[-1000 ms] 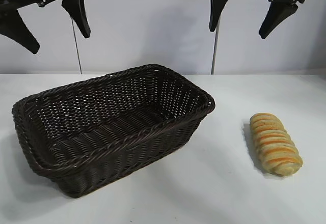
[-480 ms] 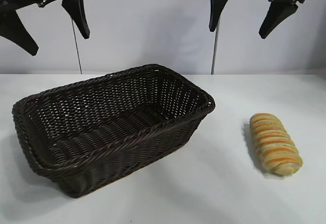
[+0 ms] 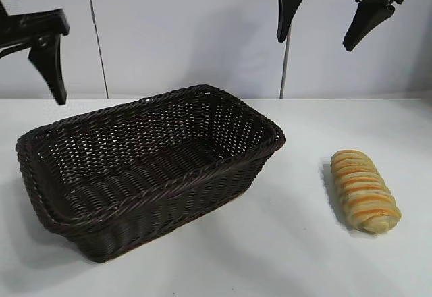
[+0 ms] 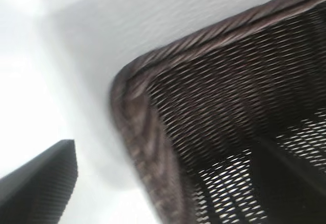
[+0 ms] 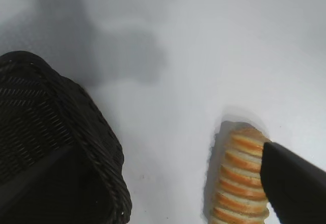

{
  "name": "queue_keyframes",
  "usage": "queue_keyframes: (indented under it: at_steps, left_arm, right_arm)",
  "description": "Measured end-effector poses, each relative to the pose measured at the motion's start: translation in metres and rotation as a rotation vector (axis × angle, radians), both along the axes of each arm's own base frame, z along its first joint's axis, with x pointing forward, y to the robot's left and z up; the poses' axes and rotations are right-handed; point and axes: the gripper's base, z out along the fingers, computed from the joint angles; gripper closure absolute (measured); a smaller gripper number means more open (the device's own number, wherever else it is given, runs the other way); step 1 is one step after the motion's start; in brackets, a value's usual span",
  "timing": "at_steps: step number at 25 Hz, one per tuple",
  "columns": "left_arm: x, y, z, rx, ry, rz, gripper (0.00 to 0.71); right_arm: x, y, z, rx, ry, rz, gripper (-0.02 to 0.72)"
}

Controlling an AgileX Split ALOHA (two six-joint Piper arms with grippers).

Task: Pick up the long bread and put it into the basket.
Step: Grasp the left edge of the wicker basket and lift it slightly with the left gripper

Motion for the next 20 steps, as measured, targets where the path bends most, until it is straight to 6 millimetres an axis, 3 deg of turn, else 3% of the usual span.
queue_keyframes:
  at_steps: [12, 16, 20]
  left_arm:
    - [0.017, -0.012, -0.048, -0.075, 0.057, 0.012, 0.049]
    - [0.018, -0.013, -0.055, -0.070, 0.068, 0.008, 0.052]
    - [0.021, -0.013, -0.055, -0.070, 0.040, 0.011, 0.171]
  right_arm:
    - [0.000, 0.001, 0.000, 0.008, 0.002, 0.001, 0.008]
    - [0.000, 0.001, 0.000, 0.007, 0.002, 0.002, 0.008]
    - [0.000, 0.001, 0.000, 0.009, 0.002, 0.003, 0.008]
